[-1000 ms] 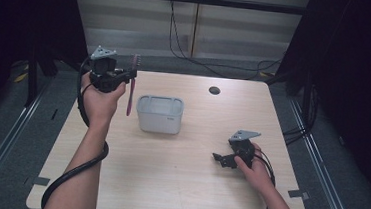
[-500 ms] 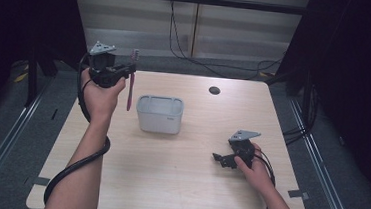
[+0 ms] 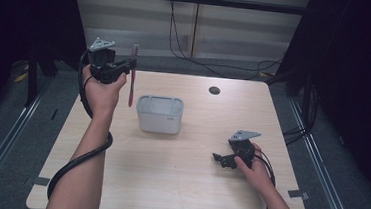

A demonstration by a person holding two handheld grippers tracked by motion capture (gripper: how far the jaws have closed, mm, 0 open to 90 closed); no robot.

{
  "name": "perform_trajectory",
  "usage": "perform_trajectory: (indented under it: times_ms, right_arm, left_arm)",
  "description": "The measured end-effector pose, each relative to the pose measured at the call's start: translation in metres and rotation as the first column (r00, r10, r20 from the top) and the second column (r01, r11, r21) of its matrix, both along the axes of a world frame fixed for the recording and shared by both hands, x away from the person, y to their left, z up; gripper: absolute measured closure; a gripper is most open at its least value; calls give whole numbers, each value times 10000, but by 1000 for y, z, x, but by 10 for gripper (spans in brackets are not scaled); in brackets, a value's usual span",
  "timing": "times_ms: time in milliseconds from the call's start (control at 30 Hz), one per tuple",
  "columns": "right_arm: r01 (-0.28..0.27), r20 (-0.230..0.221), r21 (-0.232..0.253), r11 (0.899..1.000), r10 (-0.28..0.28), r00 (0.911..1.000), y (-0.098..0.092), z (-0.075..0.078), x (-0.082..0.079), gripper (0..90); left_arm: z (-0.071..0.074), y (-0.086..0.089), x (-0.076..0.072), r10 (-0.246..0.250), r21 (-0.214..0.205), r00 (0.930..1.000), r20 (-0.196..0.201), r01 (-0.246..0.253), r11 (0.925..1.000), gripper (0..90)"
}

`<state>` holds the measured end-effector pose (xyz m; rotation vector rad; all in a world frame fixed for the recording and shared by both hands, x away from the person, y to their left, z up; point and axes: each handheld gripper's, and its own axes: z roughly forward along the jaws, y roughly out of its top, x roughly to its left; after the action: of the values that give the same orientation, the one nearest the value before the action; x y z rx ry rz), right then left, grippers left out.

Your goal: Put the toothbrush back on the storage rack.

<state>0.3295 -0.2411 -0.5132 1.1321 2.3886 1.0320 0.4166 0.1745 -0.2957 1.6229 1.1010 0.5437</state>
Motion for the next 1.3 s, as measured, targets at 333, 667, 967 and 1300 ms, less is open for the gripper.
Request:
perform_trajectory:
  times_ms: [333, 667, 967, 1300]
  right_arm:
    - [-9, 3, -7, 10000, 9, 10000, 0, 0, 0, 111]
    - [3, -2, 7, 10000, -3, 10000, 0, 0, 0, 111]
    - [-10, 0, -4, 10000, 10, 10000, 0, 0, 0, 111]
    - [-8, -3, -2, 10000, 8, 10000, 0, 0, 0, 111]
  left_arm:
    - [-2, 2, 6, 148, -194, 9999, -85, -149, 9997, 841]
    - [-6, -3, 11, 215, -89, 9998, -18, -215, 9997, 841]
    - [-12, -12, 14, 233, -44, 9997, 12, -233, 9997, 840]
    - [-20, -20, 17, 225, -33, 9997, 13, -225, 9997, 840]
